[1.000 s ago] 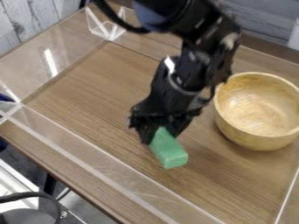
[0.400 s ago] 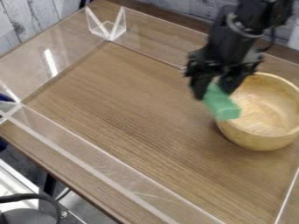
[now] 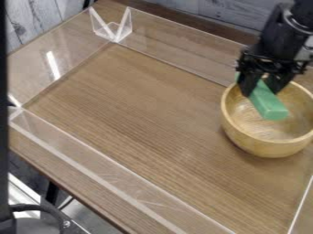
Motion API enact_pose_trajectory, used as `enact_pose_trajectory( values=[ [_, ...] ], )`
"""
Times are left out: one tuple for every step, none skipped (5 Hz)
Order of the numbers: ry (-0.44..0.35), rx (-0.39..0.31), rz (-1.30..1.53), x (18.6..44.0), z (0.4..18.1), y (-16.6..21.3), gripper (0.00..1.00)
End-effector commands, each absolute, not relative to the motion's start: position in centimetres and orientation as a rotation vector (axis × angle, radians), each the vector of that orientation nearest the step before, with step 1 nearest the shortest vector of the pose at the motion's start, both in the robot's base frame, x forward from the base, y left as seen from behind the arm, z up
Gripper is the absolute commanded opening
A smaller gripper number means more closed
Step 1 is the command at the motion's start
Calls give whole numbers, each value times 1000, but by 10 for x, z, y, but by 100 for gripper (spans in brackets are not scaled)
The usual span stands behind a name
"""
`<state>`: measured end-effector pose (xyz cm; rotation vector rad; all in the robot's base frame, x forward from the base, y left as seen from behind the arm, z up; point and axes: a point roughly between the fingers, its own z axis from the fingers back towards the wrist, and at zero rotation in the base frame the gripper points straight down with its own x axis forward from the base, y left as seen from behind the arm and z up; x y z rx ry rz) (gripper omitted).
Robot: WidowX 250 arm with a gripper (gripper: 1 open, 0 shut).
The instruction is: Put the green block in the brown bowl
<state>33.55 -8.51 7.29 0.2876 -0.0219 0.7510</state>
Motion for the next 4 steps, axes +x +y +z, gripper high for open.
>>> enact_pose_trajectory(
  values=[
    [-74,248,743,351,87,-98,0],
    [-66,266,744,354,75,-98,100],
    [-62,276,750,355,66,-97,100],
    [-60,286,755,355,60,-94,100]
  ],
)
